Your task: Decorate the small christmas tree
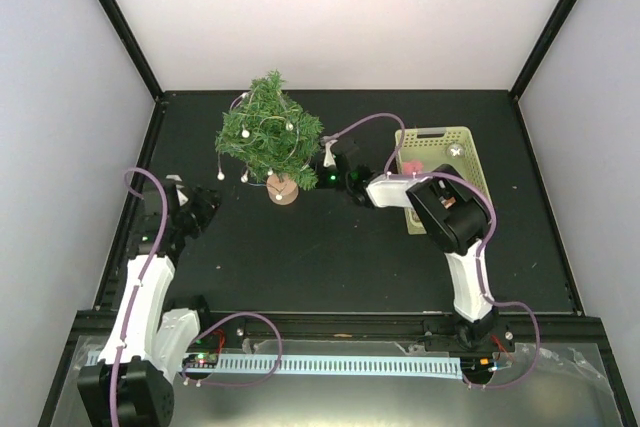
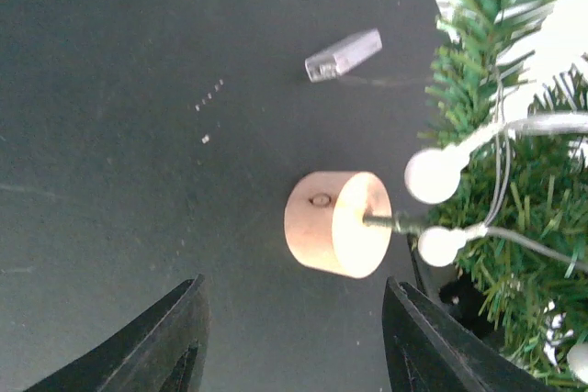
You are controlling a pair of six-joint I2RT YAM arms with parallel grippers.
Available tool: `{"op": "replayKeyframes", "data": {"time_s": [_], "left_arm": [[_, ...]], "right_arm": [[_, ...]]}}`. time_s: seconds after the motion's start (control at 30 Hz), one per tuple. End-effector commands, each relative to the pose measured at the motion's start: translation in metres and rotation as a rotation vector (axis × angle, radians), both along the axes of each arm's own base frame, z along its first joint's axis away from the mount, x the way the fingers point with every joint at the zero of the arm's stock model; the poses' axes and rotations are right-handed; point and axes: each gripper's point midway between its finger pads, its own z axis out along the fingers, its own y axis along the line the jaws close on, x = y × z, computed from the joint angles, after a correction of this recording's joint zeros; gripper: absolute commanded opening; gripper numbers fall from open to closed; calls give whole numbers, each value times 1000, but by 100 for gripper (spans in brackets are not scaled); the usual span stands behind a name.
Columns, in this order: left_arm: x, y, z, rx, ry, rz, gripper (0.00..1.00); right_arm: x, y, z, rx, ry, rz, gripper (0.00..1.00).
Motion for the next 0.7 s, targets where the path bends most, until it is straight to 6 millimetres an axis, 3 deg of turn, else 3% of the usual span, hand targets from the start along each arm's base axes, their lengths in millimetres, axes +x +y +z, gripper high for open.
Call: {"op": "replayKeyframes", "data": {"time_s": [0.0, 0.2, 0.3, 0.5, 0.6, 0.67], "left_arm": [[8, -18, 12, -46, -81, -64, 52], [4, -15, 3, -15, -66, -47, 51], [6, -18, 5, 39, -92, -69, 50], [5, -29, -11, 20, -84, -86, 48], [11, -42, -3, 33, -169, -143, 45], [14, -51, 5, 81, -256, -179, 40]], "right_arm": [[-3, 27, 12, 60, -28, 29, 1], [-21, 38, 0, 115, 11, 20, 1], [-34, 50, -2, 139, 22, 40, 1], [-60, 78, 3, 195, 33, 81, 1], [-71, 90, 12, 195, 8, 129, 2], [-73, 85, 17, 180, -15, 127, 4]]}}
